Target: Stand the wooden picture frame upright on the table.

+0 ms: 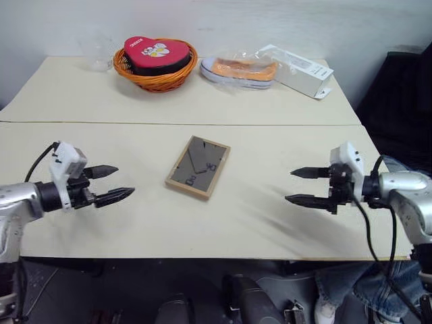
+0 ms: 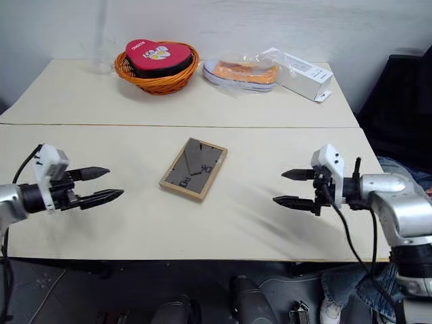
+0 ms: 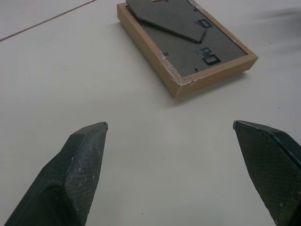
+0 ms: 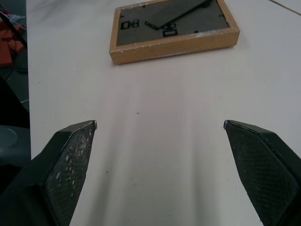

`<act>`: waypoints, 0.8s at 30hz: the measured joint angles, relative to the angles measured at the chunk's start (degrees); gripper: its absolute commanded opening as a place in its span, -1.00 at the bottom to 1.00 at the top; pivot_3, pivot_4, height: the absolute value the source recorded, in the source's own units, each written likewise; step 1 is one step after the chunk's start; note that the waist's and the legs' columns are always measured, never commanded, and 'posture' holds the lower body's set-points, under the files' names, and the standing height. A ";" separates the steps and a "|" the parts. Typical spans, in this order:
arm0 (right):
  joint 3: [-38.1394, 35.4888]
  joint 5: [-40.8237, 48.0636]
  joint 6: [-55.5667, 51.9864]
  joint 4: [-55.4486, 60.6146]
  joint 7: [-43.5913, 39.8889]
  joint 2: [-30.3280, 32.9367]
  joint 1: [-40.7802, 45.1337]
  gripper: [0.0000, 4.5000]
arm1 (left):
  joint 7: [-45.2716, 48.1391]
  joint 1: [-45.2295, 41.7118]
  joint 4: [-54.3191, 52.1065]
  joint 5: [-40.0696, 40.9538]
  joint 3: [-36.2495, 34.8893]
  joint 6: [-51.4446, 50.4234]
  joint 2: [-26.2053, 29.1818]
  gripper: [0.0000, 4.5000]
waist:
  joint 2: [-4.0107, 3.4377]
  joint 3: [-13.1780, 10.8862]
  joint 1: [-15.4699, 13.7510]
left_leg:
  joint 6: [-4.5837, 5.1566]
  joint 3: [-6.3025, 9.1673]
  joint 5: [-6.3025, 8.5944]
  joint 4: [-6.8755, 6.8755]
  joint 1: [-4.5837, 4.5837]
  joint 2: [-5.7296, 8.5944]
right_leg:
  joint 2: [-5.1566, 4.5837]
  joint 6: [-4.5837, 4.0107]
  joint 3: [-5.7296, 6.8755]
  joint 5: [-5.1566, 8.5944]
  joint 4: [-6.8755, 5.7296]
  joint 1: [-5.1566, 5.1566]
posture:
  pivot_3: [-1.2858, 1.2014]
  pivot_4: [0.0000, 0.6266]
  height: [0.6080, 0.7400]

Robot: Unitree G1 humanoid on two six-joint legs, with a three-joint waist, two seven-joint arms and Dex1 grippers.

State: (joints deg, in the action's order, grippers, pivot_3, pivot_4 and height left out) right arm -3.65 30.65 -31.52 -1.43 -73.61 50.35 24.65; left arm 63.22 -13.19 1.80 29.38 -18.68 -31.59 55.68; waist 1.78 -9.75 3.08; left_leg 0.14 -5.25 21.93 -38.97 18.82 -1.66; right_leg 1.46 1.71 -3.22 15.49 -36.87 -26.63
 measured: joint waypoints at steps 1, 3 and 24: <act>0.05 -0.01 0.03 -0.47 -0.21 0.00 0.24 0.98 | 0.53 -0.35 0.39 -0.13 0.23 0.51 0.39 1.00 | 0.00 0.00 -0.03 | 0.00 0.02 0.00 0.00 0.06 0.00 | 0.00 0.01 0.01 -0.01 0.01 -0.04 | 0.03 -0.52 1.00; 0.13 -0.37 0.24 -1.69 -0.18 -0.10 1.04 0.98 | 1.55 -2.45 1.64 -0.80 1.54 1.31 0.98 1.00 | -0.01 -0.01 -0.17 | 0.04 0.02 0.02 -0.02 0.15 0.01 | -0.04 0.02 0.02 -0.01 0.03 -0.11 | 0.03 -0.52 1.00; 11.85 -18.18 12.19 -17.09 14.33 -17.65 14.26 -0.66 | -1.51 -28.84 30.01 -21.72 23.74 19.28 -12.51 -0.53 | -0.01 0.00 0.22 | -0.42 -0.26 -0.36 -0.30 0.76 0.12 | -0.08 0.02 -0.17 -0.04 -0.86 -0.97 | 0.03 -0.52 1.00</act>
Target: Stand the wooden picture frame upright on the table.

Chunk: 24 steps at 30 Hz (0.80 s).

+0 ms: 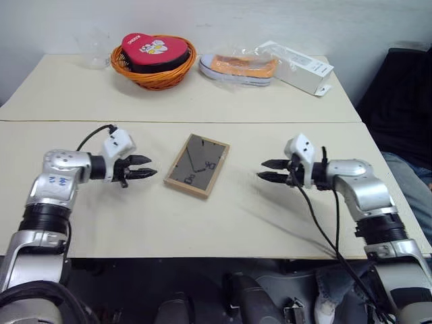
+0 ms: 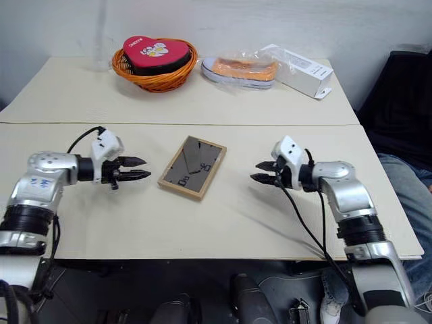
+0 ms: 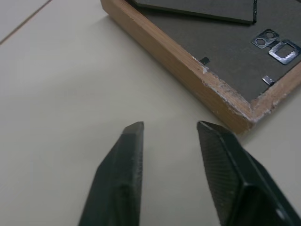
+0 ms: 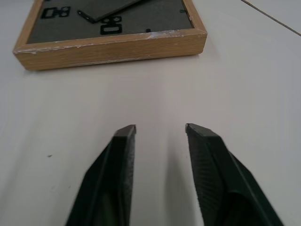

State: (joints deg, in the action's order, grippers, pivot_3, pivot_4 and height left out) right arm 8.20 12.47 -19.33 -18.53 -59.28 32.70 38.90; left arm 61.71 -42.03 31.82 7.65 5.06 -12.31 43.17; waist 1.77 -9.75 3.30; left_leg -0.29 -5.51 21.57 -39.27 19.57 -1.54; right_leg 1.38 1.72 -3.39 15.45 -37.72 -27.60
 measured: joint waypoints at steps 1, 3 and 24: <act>0.54 -1.19 0.99 -1.94 0.90 -1.50 1.09 -0.81 | -0.32 -0.75 1.21 -0.97 0.50 0.81 -0.97 -0.66 | 0.00 0.00 0.08 | -0.01 0.00 0.00 0.00 0.02 -0.01 | 0.00 0.00 0.00 0.00 -0.02 -0.02 | 0.03 -0.52 1.00; 1.35 -2.88 2.44 -4.75 2.38 -4.11 2.75 -1.00 | -0.38 -1.78 2.57 -1.63 1.05 1.71 -3.06 -0.94 | 0.00 0.00 0.09 | -0.02 0.00 -0.02 -0.02 0.02 -0.01 | 0.00 0.00 0.00 0.00 -0.04 -0.03 | 0.03 -0.52 1.00; 4.82 -10.31 6.02 -3.40 2.26 -5.89 4.58 -1.00 | -3.26 6.91 -24.21 16.24 -5.03 -48.95 -8.04 -0.20 | -0.01 0.01 0.38 | -0.04 0.09 -0.02 -0.30 -0.05 0.00 | -0.02 0.00 0.01 0.00 -0.24 0.07 | 0.03 -0.52 1.00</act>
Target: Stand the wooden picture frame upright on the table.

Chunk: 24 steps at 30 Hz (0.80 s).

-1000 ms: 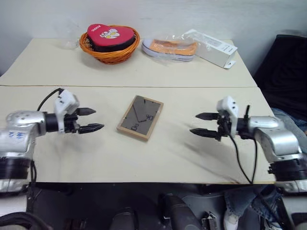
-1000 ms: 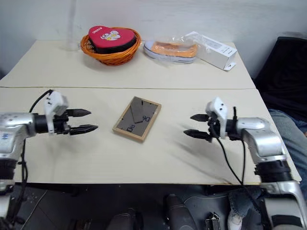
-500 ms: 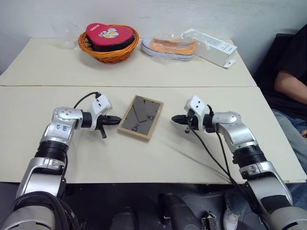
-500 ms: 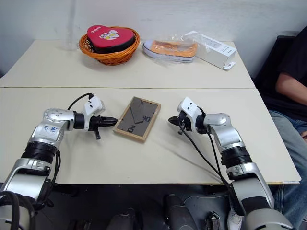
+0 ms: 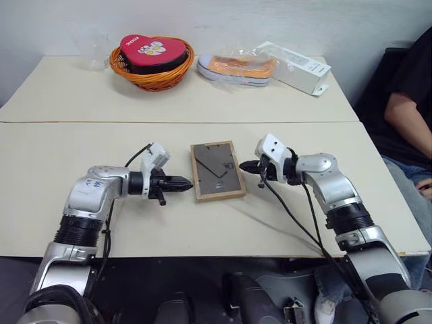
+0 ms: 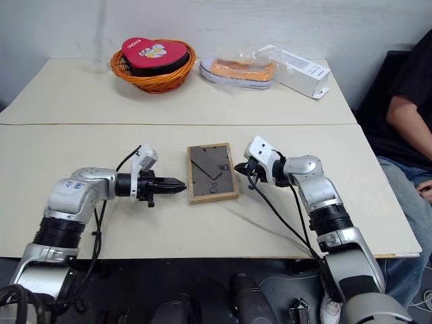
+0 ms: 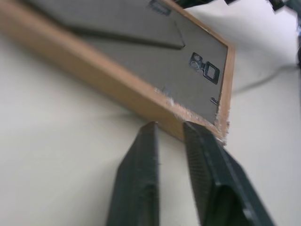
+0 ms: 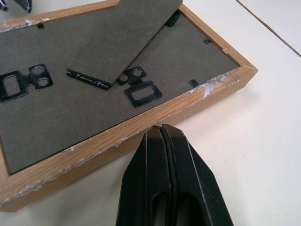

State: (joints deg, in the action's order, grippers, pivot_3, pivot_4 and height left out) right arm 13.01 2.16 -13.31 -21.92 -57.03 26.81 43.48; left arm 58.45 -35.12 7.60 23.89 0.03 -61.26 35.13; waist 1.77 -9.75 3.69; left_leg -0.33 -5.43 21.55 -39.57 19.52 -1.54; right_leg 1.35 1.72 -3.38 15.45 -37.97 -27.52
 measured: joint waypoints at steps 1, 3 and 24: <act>0.39 -0.60 0.48 0.18 -0.05 0.15 -0.10 -1.00 | -0.61 -0.02 0.00 1.39 -0.93 -4.18 -0.01 -0.07 | 0.00 0.00 -0.01 | 0.00 0.01 0.00 0.00 0.01 0.00 | 0.00 0.00 0.00 0.00 0.00 0.00 | 0.03 -0.52 1.00; 1.02 -1.68 1.14 0.50 -0.11 0.37 -0.20 -1.00 | -1.75 -0.05 0.01 3.75 -2.52 -10.94 -0.04 0.16 | 0.00 0.00 -0.04 | 0.00 0.02 0.00 0.00 0.02 0.01 | 0.00 0.00 0.01 0.00 -0.01 0.00 | 0.03 -0.52 1.00; 4.53 -5.58 4.13 1.99 -0.28 -0.55 -2.34 -1.00 | -19.55 -6.13 6.55 7.49 -13.28 -23.26 -16.28 0.71 | -0.23 0.36 -1.51 | -0.01 0.16 0.06 -0.21 -0.40 0.05 | -0.04 0.00 0.10 0.00 0.16 0.53 | 0.03 -0.52 1.00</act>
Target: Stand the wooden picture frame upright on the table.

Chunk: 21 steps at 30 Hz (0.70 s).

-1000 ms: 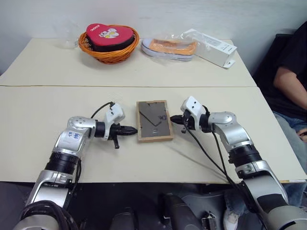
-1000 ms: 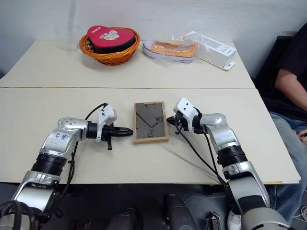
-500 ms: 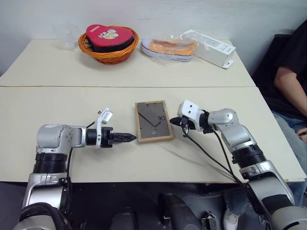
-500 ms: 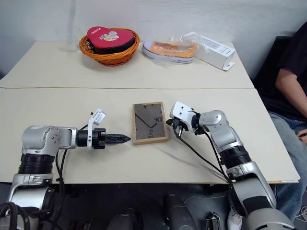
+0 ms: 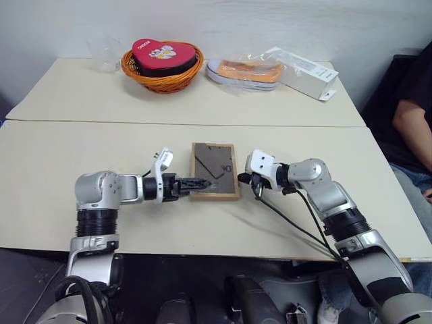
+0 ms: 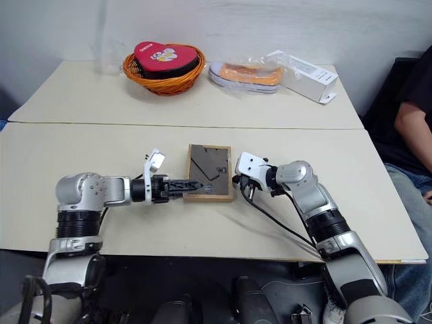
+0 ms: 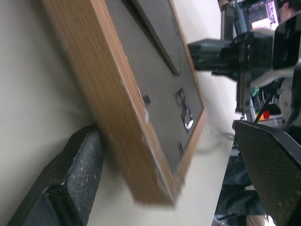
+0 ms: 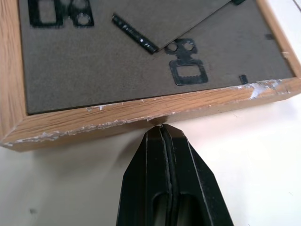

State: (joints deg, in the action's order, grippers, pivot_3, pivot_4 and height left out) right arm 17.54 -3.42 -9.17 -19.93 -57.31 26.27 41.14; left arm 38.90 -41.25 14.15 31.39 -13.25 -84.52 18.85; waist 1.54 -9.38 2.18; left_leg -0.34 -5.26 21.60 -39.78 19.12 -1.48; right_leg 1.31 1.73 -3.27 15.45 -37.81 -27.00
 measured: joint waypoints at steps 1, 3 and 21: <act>0.03 0.04 -0.15 0.46 -0.01 -0.24 -0.22 -1.00 | -1.28 -0.54 1.08 -0.02 -0.89 -0.06 -1.17 0.58 | 0.00 0.00 -0.05 | 0.00 0.00 0.00 0.00 0.05 0.00 | 0.00 0.00 0.00 0.00 -0.01 -0.04 | 0.03 -0.52 1.00; 0.04 0.06 -0.48 0.92 -0.01 -0.29 -0.34 -1.00 | -2.46 -1.15 2.61 0.01 -1.79 -0.37 -1.92 0.31 | 0.00 0.00 -0.05 | -0.01 -0.01 0.01 0.01 0.11 -0.01 | 0.00 0.00 0.00 0.00 -0.02 -0.11 | 0.03 -0.52 1.00; -14.07 22.11 -32.07 22.07 -6.05 7.09 -1.42 0.56 | -0.68 3.11 -10.55 8.41 -1.24 -6.57 5.25 -0.44 | 0.00 -0.06 1.04 | -0.20 -0.01 -0.07 0.05 0.23 -0.04 | 0.02 -0.03 -0.02 0.01 -0.16 -0.36 | 0.03 -0.52 1.00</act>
State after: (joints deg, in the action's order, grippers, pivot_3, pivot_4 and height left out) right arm 3.48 18.68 -41.24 2.14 -63.35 33.36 39.72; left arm 38.22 -38.14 3.60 39.80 -14.49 -91.09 24.10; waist 1.54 -9.44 3.22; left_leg -0.55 -5.27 21.53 -39.73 19.35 -1.52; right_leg 1.33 1.70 -3.29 15.46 -37.97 -27.36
